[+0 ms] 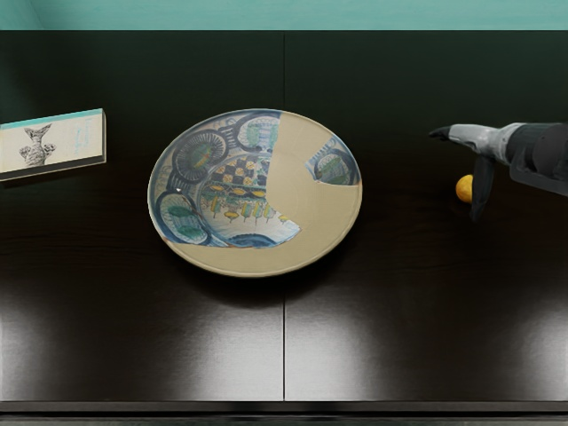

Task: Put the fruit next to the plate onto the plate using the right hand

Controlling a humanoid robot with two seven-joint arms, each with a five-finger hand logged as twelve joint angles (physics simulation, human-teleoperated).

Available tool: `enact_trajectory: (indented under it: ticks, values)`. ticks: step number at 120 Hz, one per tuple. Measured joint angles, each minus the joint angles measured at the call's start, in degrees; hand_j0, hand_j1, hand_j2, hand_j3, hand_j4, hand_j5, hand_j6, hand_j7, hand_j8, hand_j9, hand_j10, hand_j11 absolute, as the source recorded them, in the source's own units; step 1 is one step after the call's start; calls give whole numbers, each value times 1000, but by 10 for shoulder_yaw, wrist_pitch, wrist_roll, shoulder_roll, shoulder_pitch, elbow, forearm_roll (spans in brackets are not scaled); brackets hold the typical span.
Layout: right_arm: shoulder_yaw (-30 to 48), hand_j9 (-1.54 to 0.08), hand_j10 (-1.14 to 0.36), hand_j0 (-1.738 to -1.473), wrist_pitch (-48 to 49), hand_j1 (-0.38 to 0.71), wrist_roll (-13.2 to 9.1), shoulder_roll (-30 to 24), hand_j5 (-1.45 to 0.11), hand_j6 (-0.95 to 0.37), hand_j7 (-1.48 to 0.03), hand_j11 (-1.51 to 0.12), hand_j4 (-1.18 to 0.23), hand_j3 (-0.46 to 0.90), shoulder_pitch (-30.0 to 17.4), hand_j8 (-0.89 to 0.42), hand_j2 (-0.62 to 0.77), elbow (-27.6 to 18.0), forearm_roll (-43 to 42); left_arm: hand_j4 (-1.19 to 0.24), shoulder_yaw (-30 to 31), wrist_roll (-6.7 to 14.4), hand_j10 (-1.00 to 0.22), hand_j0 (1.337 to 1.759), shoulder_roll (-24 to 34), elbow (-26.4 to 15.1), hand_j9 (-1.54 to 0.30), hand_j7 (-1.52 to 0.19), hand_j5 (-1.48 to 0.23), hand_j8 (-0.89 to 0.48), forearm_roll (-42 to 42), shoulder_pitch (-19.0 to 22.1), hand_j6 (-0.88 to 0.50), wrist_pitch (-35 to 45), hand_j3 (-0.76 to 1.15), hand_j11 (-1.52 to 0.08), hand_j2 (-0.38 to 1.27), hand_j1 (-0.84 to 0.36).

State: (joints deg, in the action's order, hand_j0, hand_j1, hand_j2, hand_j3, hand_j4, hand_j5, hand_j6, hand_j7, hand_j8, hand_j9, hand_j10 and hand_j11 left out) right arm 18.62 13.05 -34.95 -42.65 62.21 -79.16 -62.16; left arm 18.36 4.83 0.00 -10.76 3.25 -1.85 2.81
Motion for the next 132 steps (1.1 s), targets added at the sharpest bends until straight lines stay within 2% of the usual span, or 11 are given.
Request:
enact_trajectory:
  ticks: [13,31,47,65,90,132]
  values:
    - [-20,-49,-42,-1658,-26,-306,0,11,-50,-45,-49,-49,-43,0,-5,-43,-6,22,-8,0,0,0,0,1658,0,0,0,0,0,0,0,0,0,0,0,0,0,349]
    - [-48,-135,-108,-1658,-71,-226,2,40,-136,-111,-135,-135,-109,0,-13,-110,-19,67,-35,0,0,0,0,1658,0,0,0,0,0,0,0,0,0,0,0,0,0,349]
    - [-66,-253,-198,-1658,-117,-119,2,49,-253,-202,-252,-252,-199,0,-21,-200,-36,79,-48,0,0,0,0,1658,0,0,0,0,0,0,0,0,0,0,0,0,0,349]
    - [-100,-320,-250,-1658,-184,-56,2,62,-321,-254,-320,-320,-251,0,-26,-252,-46,84,-62,0,0,0,0,1658,0,0,0,0,0,0,0,0,0,0,0,0,0,349]
    - [-127,-359,-280,-1658,-235,-21,2,83,-359,-283,-358,-359,-281,0,-35,-281,-52,107,-69,0,0,0,0,1658,0,0,0,0,0,0,0,0,0,0,0,0,0,349]
    - [-140,-373,-290,-1658,-254,-8,1,114,-374,-293,-373,-373,-291,1,-41,-292,-53,143,-71,0,0,0,0,1658,0,0,0,0,0,0,0,0,0,0,0,0,0,349]
